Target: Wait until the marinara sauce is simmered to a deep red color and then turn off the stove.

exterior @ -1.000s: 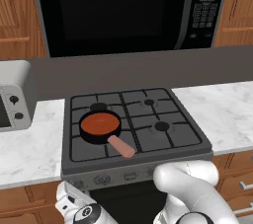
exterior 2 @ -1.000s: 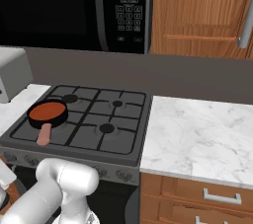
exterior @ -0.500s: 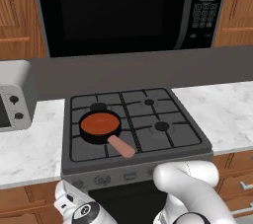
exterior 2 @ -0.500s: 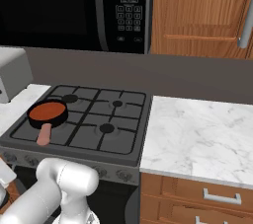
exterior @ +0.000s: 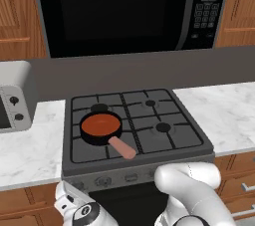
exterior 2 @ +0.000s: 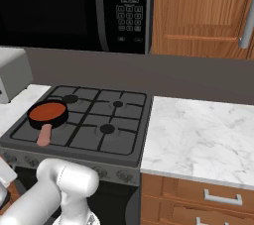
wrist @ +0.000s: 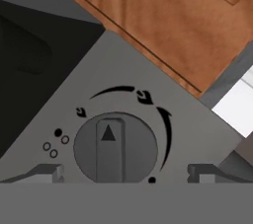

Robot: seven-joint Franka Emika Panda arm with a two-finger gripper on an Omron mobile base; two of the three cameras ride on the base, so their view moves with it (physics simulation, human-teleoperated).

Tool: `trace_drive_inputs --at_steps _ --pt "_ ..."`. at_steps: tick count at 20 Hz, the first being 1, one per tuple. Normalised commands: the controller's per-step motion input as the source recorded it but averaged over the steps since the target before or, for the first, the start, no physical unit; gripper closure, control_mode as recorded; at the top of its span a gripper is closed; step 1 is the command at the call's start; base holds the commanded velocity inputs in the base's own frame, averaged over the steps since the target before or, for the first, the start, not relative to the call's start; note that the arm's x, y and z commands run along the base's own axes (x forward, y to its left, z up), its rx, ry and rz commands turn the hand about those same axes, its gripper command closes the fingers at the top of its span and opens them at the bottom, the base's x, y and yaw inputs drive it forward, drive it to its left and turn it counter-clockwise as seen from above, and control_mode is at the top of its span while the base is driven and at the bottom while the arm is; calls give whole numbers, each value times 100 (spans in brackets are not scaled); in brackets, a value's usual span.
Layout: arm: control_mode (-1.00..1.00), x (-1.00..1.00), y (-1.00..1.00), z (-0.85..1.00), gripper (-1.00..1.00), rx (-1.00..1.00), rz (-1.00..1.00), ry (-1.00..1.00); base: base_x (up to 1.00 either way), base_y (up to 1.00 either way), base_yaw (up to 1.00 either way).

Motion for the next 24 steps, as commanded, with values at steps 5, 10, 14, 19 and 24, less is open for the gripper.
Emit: trace_drive_inputs --at_steps 5,10,14,19,24 --pt "-100 9 0 -2 -100 0 1 0 0 0 0" --pt "-100 3 0 -2 -100 0 1 0 0 0 0" --pt "-100 1 0 -6 -100 0 0 0 0 0 0" --pt "-100 2 0 -7 -100 0 0 0 0 0 0" --pt "-100 0 0 -3 -100 0 0 0 0 0 0"
